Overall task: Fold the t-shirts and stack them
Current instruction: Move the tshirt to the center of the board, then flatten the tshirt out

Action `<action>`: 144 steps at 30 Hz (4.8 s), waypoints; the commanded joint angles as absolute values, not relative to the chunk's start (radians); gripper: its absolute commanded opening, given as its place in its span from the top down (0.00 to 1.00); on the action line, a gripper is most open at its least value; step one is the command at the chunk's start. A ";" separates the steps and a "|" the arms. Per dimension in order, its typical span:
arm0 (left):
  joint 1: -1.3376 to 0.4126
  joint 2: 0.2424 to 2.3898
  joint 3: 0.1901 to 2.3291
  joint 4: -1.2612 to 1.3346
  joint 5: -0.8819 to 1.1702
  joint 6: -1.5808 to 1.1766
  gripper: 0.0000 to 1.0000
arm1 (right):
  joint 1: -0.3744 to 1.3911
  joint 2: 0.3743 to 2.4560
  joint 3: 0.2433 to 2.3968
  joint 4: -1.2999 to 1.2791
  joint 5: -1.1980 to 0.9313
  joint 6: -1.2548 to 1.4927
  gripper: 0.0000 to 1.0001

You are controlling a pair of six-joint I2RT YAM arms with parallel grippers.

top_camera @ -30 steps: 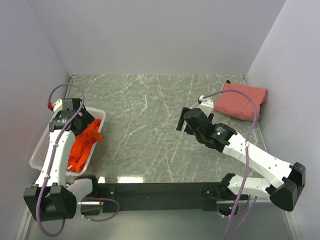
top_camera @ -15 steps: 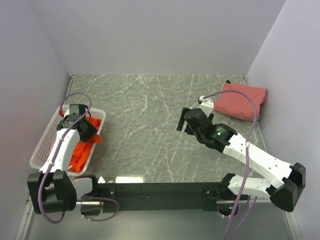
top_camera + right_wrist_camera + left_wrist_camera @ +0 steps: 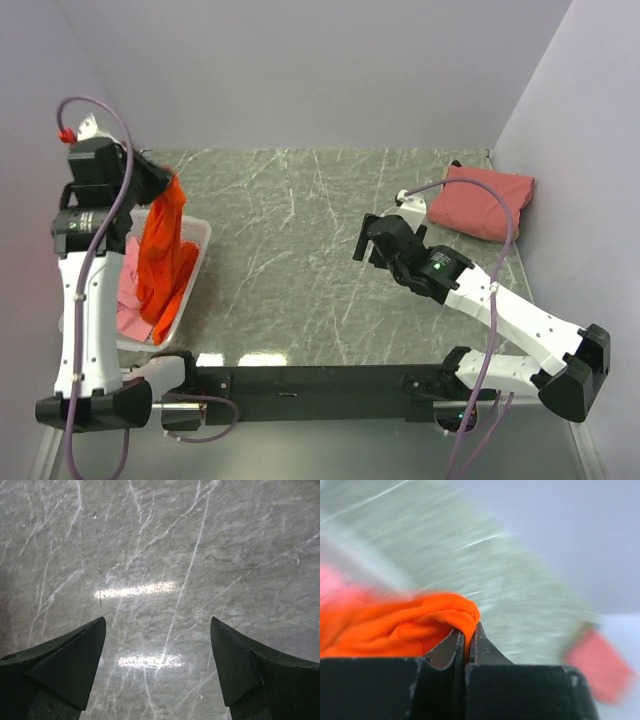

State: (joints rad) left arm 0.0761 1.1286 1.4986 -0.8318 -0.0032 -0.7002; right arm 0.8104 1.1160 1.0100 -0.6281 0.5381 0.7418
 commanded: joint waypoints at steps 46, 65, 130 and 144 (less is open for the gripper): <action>-0.735 1.509 0.991 -0.517 0.057 -0.911 0.07 | 0.706 1.049 0.954 -0.859 0.578 0.934 0.09; -0.752 1.713 1.092 -0.419 0.092 -0.885 0.55 | 0.670 1.051 0.905 -0.781 0.535 0.876 0.09; -0.327 1.158 0.894 -0.848 -0.095 -0.819 0.99 | 0.448 1.466 0.805 -0.583 0.060 0.721 0.34; -0.298 1.177 0.885 -0.834 -0.086 -0.795 0.99 | 0.457 1.566 0.813 -0.526 0.032 0.709 0.54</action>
